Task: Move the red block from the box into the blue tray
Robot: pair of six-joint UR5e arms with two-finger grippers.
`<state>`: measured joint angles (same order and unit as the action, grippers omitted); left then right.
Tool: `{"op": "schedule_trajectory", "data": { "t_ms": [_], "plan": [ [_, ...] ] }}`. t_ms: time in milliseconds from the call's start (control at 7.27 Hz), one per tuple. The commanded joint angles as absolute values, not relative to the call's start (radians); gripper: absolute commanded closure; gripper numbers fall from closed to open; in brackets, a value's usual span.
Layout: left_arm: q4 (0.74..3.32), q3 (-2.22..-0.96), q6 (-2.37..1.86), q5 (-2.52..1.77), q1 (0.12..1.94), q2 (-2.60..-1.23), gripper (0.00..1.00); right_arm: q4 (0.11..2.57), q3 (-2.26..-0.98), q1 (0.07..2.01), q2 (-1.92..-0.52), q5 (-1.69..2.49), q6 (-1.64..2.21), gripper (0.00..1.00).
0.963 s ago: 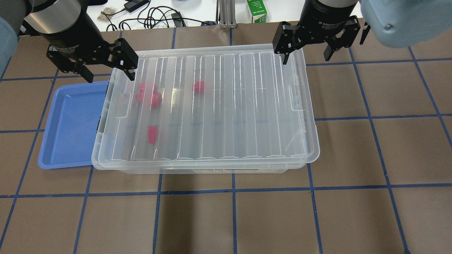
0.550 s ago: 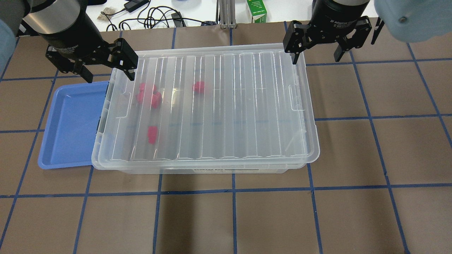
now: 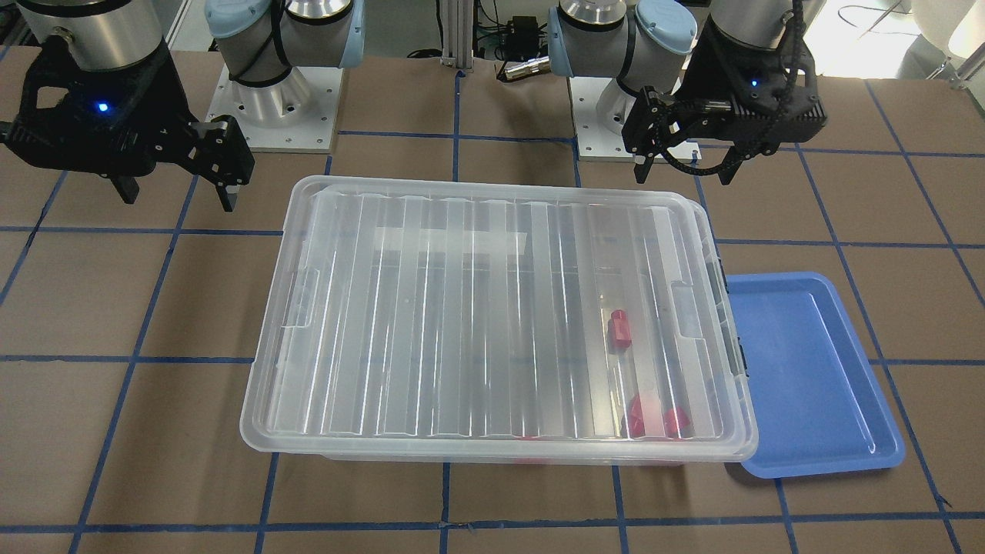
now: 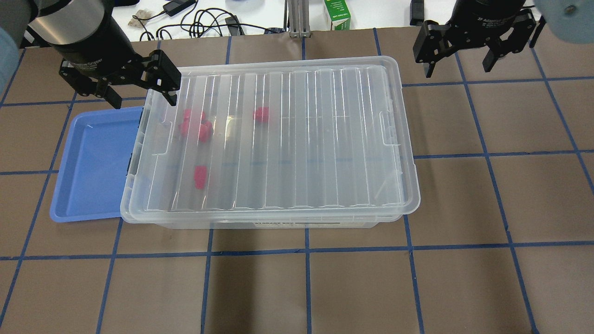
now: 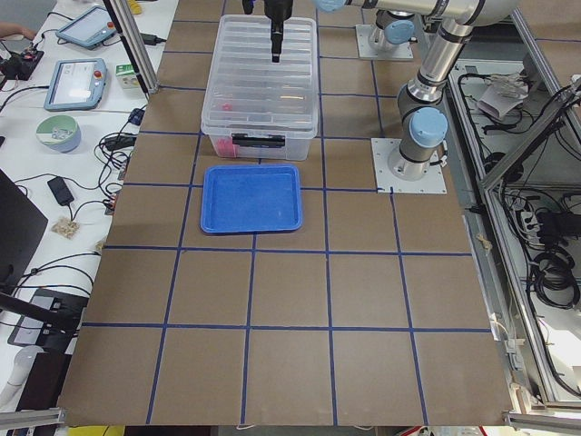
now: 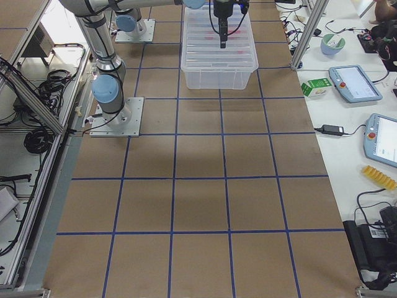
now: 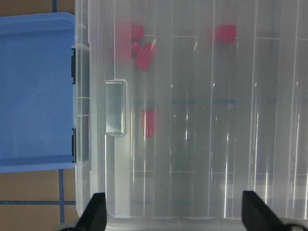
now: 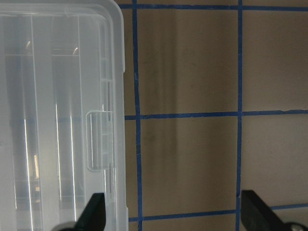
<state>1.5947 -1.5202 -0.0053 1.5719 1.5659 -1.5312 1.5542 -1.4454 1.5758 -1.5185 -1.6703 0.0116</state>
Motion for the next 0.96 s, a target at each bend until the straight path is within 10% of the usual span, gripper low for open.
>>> {"op": "schedule_trajectory", "data": {
  "t_ms": [0, 826],
  "plan": [
    [1.595, -1.52, -0.006, 1.572, 1.566, -1.531, 0.0, 1.612, -1.576, 1.56, -1.52, -1.678, -0.002, 0.0],
    [1.594, -1.52, -0.006, 1.571, 1.566, -1.532, 0.0, 2.0, -1.799, 1.574, -1.433, -1.624, -0.018, 0.0]
  ]
}}
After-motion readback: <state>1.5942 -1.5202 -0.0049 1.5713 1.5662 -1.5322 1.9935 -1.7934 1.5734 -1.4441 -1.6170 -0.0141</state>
